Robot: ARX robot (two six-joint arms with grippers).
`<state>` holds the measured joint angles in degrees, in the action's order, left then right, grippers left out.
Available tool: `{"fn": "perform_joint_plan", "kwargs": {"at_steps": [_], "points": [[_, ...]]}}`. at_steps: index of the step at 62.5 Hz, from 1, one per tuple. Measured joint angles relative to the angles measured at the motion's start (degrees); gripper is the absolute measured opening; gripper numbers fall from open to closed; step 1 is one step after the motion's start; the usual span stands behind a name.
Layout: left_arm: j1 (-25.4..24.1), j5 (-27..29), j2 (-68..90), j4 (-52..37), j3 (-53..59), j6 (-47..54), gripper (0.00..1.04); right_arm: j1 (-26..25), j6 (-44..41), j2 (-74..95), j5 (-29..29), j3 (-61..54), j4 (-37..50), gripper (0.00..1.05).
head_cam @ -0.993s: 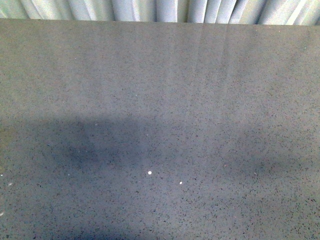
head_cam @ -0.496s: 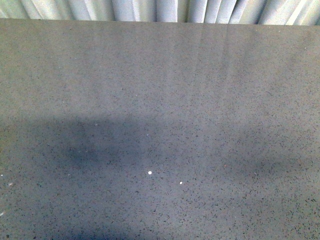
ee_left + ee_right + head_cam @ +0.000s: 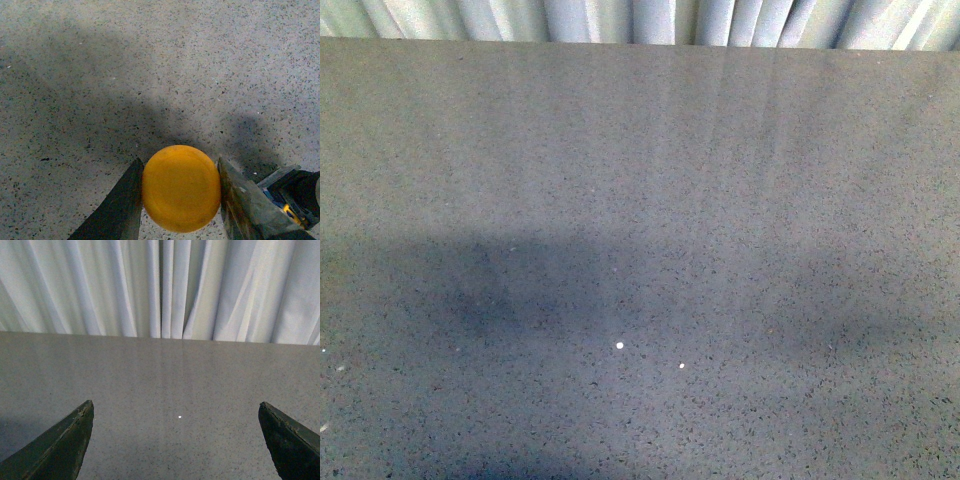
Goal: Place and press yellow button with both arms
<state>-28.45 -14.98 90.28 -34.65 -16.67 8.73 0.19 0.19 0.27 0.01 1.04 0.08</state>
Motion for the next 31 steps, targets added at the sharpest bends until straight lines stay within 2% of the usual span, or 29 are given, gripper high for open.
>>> {"fn": "perform_joint_plan", "kwargs": {"at_steps": [12,18,31], "points": [[0.04,-0.09,-4.24,4.61,-0.96,-0.02,0.34,0.0,0.0,0.0,0.0,0.0,0.0,0.96],[1.77,0.04,-8.72,8.66,-4.9,-0.31,0.34,0.0,0.0,0.0,0.0,0.0,0.0,0.96],[15.5,4.42,-12.07,11.74,-11.06,-4.0,0.34,0.0,0.02,0.0,0.0,0.0,0.0,0.96]]}}
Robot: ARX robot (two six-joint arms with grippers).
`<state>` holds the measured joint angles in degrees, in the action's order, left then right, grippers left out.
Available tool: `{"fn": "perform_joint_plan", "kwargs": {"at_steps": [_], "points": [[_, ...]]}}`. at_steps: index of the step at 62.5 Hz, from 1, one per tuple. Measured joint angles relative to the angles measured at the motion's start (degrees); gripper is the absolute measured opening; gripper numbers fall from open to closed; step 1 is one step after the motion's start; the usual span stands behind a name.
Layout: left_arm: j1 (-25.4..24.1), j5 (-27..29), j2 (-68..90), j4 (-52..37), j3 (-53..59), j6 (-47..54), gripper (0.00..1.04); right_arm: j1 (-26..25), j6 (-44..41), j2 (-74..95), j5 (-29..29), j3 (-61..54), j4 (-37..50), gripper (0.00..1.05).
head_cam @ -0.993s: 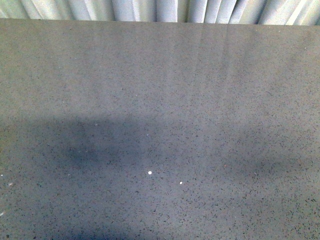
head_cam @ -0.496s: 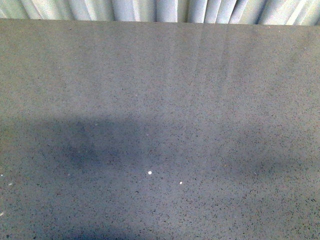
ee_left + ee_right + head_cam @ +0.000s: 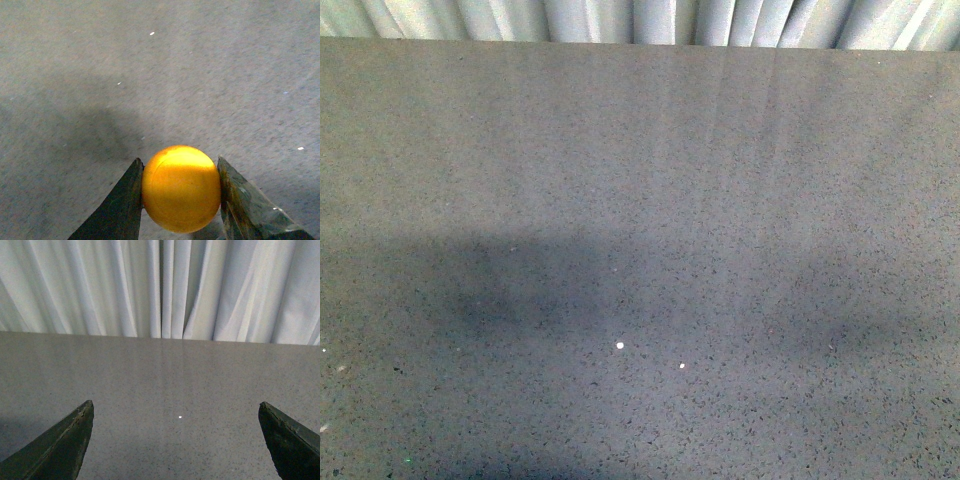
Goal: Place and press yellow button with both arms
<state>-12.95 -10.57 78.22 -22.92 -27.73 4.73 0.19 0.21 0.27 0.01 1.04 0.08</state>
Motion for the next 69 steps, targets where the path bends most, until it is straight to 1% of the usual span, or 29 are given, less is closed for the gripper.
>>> {"fn": "perform_joint_plan", "kwargs": {"at_steps": [3,8,11,17,20,21,23,30,37,44,54,69], "points": [[3.45,1.16,0.09,-0.04,-0.59,-0.76,0.34,0.0,-0.02,0.0,0.0,0.0,0.0,0.96],[10.91,3.43,1.25,-1.01,-1.62,-2.97,0.34,0.0,-0.02,0.0,-0.02,0.0,0.0,0.96],[14.51,4.66,2.4,-1.84,-2.1,-4.31,0.34,0.0,-0.02,0.0,-0.02,0.0,0.0,0.96],[23.06,7.3,6.58,-4.24,-3.3,-7.04,0.34,0.0,-0.02,0.0,0.0,0.0,0.0,0.96],[26.14,8.28,8.52,-5.11,-3.74,-7.87,0.34,0.0,-0.02,0.0,0.0,0.0,0.0,0.96],[28.35,9.2,10.05,-5.81,-4.09,-8.24,0.34,0.0,-0.02,0.0,0.0,0.0,0.0,0.96],[31.02,10.1,12.11,-6.69,-4.63,-9.03,0.34,0.0,-0.02,0.0,0.0,0.0,0.0,0.96],[36.74,11.43,17.35,-8.22,-6.58,-10.75,0.34,0.0,-0.02,0.0,0.0,0.0,0.0,0.96],[39.8,12.17,21.22,-8.92,-9.11,-12.11,0.34,0.0,0.0,0.0,0.0,0.0,0.0,0.96],[41.2,12.17,24.3,-9.01,-11.78,-12.83,0.34,0.0,-0.02,0.0,0.0,0.0,0.0,0.96],[41.75,12.17,27.98,-9.62,-14.08,-13.31,0.34,0.0,-0.02,0.0,0.0,0.0,0.0,0.96],[41.77,12.41,31.47,-11.23,-14.32,-13.4,0.34,0.0,-0.02,0.0,0.0,0.0,0.0,0.96]]}}
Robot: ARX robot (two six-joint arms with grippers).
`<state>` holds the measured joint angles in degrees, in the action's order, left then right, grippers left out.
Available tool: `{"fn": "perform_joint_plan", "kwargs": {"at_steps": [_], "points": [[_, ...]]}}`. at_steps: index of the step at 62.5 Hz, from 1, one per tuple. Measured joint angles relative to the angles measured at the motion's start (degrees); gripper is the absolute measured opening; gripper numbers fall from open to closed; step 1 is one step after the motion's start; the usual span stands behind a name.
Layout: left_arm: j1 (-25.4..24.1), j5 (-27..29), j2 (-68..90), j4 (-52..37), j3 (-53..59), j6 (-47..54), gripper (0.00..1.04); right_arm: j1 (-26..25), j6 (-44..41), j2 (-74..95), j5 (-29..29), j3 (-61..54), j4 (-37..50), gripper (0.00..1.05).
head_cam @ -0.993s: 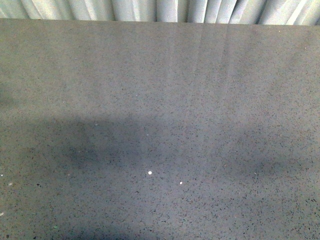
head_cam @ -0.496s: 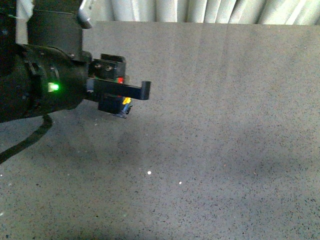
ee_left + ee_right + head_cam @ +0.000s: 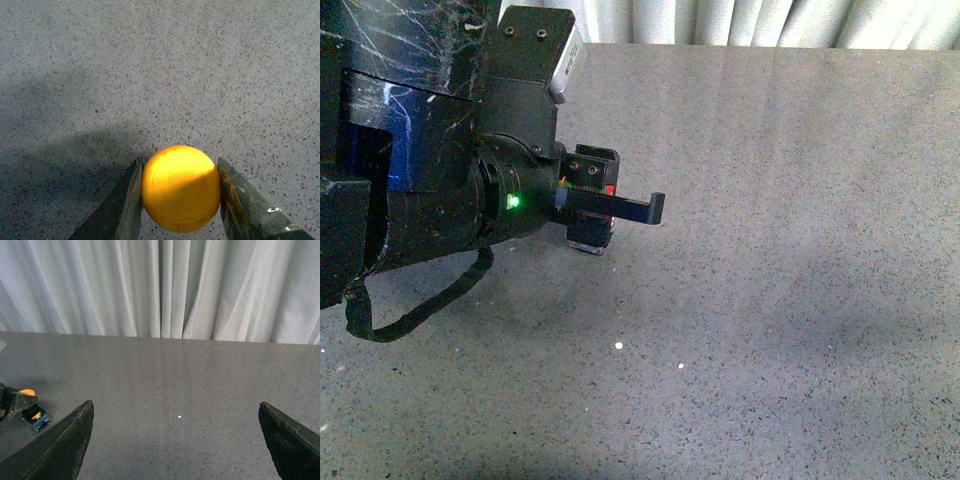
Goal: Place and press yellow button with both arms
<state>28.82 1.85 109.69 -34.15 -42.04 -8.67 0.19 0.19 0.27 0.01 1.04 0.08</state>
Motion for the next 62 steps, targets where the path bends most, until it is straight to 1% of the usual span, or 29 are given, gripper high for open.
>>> {"fn": "perform_joint_plan", "kwargs": {"at_steps": [10,18,24,25,27,29,31,37,40,45,51,62], "points": [[0.13,0.15,0.48,-0.81,0.09,-0.07,0.34,0.0,0.0,0.0,0.0,0.0,0.0,0.96],[0.35,0.22,0.63,-1.22,0.48,-0.28,0.53,0.0,0.0,0.0,0.0,0.0,0.0,0.96],[0.46,0.33,0.7,-1.49,1.03,-0.48,0.74,0.0,0.0,0.0,0.0,0.0,0.0,0.96],[0.48,0.33,0.7,-1.53,1.09,-0.48,0.75,0.0,0.0,0.0,0.0,0.0,0.0,0.96],[0.57,0.33,0.7,-1.53,1.18,-0.52,0.73,0.0,0.0,0.0,0.0,0.0,0.0,0.96],[0.66,0.35,0.7,-1.6,1.31,-0.66,0.73,0.0,0.0,0.0,0.0,0.0,0.0,0.96],[0.72,0.35,0.68,-1.75,1.51,-0.72,0.76,0.0,0.0,0.0,0.0,0.0,0.0,0.96],[0.81,0.39,0.31,-1.92,2.34,-0.72,0.92,0.0,0.0,0.0,0.0,0.0,0.0,0.96],[0.81,0.37,-0.37,-2.08,3.06,-0.63,0.97,0.0,0.0,0.0,-0.02,0.0,0.0,0.96],[0.59,0.31,-2.36,-2.45,4.5,-0.68,0.95,0.0,0.0,0.0,0.0,0.0,0.0,0.96],[-0.39,-0.28,-5.62,-3.02,6.75,-0.63,0.96,0.0,0.0,0.0,0.0,0.0,0.0,0.96],[-6.95,-4.2,-16.87,-1.7,13.55,-0.66,0.96,0.0,0.0,0.0,0.0,0.0,0.0,0.96]]}}
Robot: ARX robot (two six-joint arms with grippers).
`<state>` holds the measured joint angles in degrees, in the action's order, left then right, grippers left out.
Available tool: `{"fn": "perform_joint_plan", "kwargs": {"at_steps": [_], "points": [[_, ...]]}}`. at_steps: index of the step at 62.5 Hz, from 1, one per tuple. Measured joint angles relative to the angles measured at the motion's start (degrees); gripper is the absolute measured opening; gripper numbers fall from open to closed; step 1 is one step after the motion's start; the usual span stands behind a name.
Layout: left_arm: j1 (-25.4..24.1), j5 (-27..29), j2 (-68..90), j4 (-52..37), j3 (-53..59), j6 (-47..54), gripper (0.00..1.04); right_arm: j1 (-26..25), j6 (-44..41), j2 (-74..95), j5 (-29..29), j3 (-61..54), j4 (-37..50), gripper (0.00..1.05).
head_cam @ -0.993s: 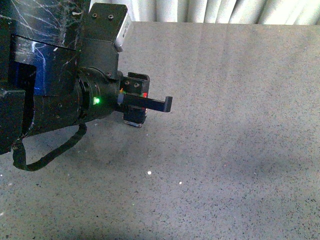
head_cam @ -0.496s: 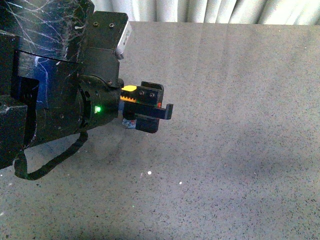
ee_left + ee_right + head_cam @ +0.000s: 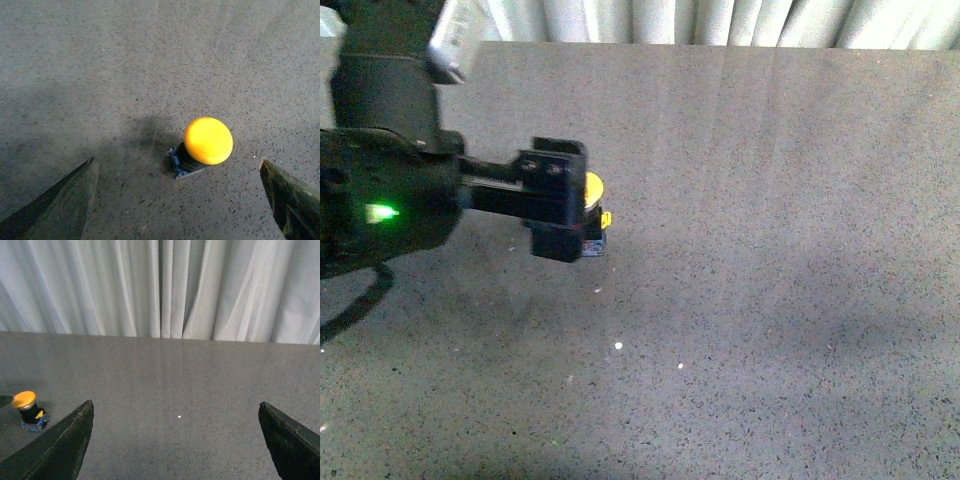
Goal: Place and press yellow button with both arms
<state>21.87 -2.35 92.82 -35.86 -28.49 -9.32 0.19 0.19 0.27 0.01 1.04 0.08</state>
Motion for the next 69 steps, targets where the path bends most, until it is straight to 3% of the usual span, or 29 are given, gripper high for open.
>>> {"fn": "perform_joint_plan", "kwargs": {"at_steps": [9,14,19,24,41,44,48,52,60,69], "points": [[-6.86,-4.79,-9.64,1.62,2.93,0.17,0.95,0.0,0.0,0.0,0.0,0.0,0.0,0.96],[-10.88,5.9,-10.69,-16.11,8.85,4.37,0.81,0.0,0.0,0.0,-0.11,0.0,0.0,0.96],[-18.49,3.61,-14.38,-26.69,15.76,6.62,0.66,0.0,0.0,0.0,0.07,0.0,0.0,0.96],[-21.44,3.43,-20.17,-26.27,19.06,7.56,0.52,0.0,0.0,-0.02,0.11,0.0,0.0,0.96],[-21.66,2.23,-34.03,-18.08,24.44,8.55,0.02,0.0,0.0,0.0,0.0,0.0,0.0,0.96],[-21.66,2.25,-36.44,-16.39,25.05,8.68,0.02,-0.04,0.04,0.11,-0.13,0.09,-0.15,0.96],[-21.7,2.38,-39.56,-13.84,25.73,8.72,0.01,-2.43,-0.81,8.13,-4.87,5.55,-12.63,0.96],[-21.75,2.36,-42.38,-11.58,26.25,8.72,0.01,-4.96,-3.19,20.35,-5.77,10.95,-17.73,0.96],[-21.81,2.54,-47.82,-6.95,27.02,8.74,0.01,-5.05,-6.99,40.57,-4.57,18.67,-8.5,0.96],[-21.81,2.36,-53.96,-1.73,27.74,8.76,0.01,1.03,-9.44,60.06,-3.34,26.4,1.88,0.96]]}}
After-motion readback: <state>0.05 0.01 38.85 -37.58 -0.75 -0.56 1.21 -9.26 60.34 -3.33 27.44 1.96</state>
